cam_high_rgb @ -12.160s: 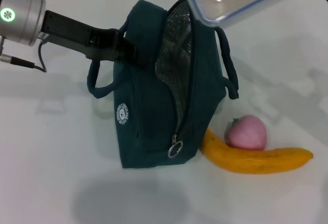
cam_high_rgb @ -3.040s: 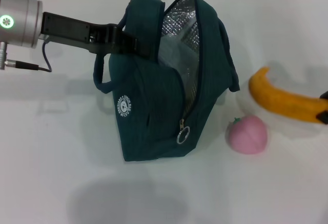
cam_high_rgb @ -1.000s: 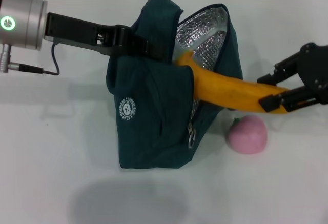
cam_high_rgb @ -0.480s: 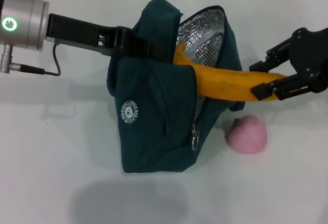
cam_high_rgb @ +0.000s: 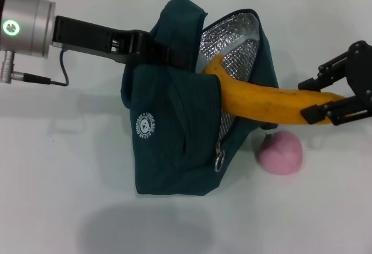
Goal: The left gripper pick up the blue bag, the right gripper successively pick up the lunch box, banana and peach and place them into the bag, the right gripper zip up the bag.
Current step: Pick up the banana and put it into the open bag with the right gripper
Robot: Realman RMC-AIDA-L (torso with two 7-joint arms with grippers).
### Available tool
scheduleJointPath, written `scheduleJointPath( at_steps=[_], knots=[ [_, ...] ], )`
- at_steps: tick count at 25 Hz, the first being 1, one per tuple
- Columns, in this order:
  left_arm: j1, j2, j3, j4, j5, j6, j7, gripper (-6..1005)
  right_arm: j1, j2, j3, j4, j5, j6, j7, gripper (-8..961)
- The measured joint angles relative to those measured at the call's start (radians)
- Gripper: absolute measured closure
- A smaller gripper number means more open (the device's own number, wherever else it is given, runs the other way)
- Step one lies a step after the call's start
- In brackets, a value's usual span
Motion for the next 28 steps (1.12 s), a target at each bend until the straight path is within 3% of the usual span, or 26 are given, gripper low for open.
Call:
scheduleJointPath(
  at_steps=[10,28],
  knots=[
    [0.006,0.0,-0.005,-0.002,-0.002,-0.002,0.0,963,-0.04,0.008,0.04,-0.076,0.063,-0.048,0.0,513],
    [0.002,-0.003,0.002,0.008,-0.029,0.008,0.0,963,0.024,0.007,-0.013,-0.069,0.056,-0.026,-0.024,514]
  ],
)
